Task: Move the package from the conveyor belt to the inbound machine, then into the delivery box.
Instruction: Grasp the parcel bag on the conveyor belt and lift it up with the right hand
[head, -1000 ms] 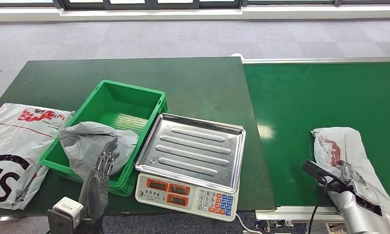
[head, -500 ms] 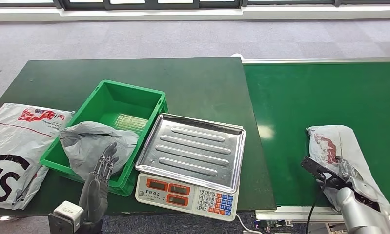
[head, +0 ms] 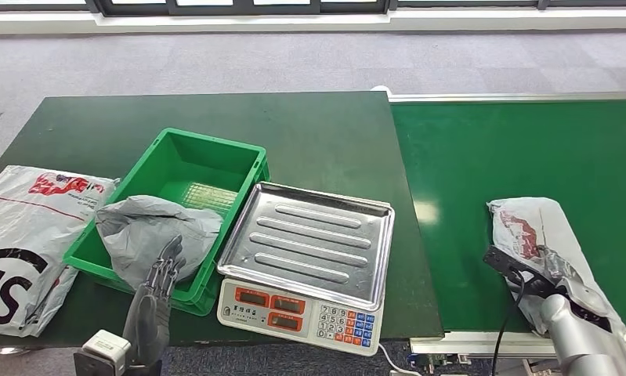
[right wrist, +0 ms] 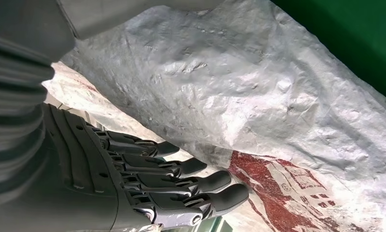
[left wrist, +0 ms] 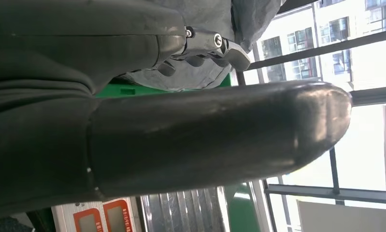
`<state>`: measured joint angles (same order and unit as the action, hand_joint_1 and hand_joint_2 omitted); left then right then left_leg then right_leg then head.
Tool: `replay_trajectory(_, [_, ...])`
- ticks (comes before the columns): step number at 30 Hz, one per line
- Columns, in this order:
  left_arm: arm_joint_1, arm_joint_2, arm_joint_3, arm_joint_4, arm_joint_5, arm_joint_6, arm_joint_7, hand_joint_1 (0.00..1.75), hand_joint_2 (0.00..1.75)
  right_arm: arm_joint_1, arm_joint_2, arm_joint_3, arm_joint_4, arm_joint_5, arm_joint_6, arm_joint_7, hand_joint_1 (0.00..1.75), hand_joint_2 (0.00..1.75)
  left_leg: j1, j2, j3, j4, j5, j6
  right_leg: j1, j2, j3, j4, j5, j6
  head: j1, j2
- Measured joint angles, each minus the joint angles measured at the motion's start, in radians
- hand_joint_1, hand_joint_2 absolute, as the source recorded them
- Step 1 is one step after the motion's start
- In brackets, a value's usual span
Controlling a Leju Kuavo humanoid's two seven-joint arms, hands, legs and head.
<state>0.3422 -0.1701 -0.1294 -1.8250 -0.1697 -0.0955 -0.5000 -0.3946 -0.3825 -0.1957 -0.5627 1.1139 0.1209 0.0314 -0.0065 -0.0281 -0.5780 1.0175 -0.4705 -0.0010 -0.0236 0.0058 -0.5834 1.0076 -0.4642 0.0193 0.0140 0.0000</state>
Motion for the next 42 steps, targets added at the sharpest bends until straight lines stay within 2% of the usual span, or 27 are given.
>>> replay_trajectory(42, [0.01,0.0,0.0,-0.012,0.02,-0.011,-0.006,0.0,0.0,-0.02,-0.007,0.049,0.031,-0.021,-0.005,0.01,0.0,1.75,0.0,0.0,0.0,0.0,0.0,0.0,0.0,0.0,0.0,0.0,0.0,0.0,0.0,0.0])
